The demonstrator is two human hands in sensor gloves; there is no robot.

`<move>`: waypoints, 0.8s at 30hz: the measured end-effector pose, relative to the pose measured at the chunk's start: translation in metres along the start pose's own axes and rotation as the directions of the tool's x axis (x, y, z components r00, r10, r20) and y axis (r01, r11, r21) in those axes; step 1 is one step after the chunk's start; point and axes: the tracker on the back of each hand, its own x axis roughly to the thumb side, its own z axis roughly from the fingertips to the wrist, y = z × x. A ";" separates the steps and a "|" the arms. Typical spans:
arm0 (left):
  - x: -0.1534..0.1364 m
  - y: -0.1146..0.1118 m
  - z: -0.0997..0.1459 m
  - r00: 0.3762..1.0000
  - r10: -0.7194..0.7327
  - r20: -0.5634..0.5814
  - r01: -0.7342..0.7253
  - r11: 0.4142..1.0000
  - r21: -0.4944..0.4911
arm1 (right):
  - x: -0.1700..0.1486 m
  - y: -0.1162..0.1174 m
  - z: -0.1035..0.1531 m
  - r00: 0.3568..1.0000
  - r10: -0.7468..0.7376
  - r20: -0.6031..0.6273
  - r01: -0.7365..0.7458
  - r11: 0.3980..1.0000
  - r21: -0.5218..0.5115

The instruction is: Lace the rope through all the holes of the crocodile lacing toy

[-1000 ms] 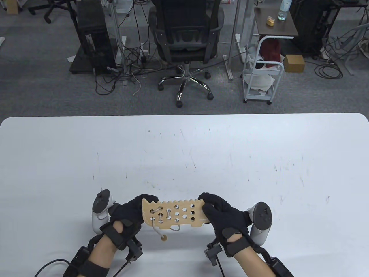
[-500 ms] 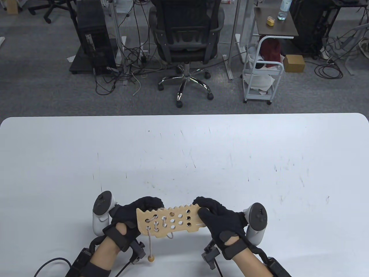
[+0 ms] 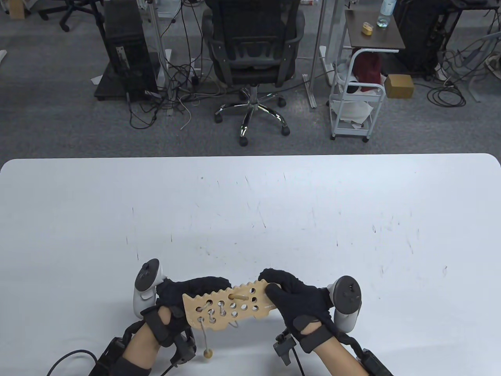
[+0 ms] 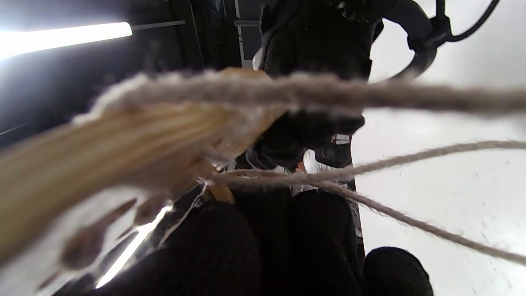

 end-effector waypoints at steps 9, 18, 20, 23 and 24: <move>0.004 -0.005 0.000 1.000 0.008 0.021 -0.007 0.999 -0.046 | -0.003 -0.001 -0.001 0.999 0.034 -0.022 -0.034 0.999 -0.008; 0.007 -0.005 0.002 0.998 -0.026 0.052 0.027 0.999 -0.027 | -0.005 0.000 -0.002 0.997 0.070 -0.033 -0.070 0.998 -0.004; 0.007 -0.005 0.002 0.998 -0.030 0.053 0.031 0.999 -0.026 | -0.006 -0.001 -0.002 0.997 0.073 -0.032 -0.073 0.997 -0.006; 0.007 -0.004 0.002 0.997 -0.040 0.063 0.041 0.999 -0.016 | -0.006 -0.002 -0.002 0.996 0.079 -0.034 -0.079 0.997 -0.016; 0.008 -0.004 0.002 0.996 -0.047 0.069 0.048 0.999 -0.009 | -0.005 -0.002 -0.002 0.996 0.079 -0.035 -0.080 0.997 -0.017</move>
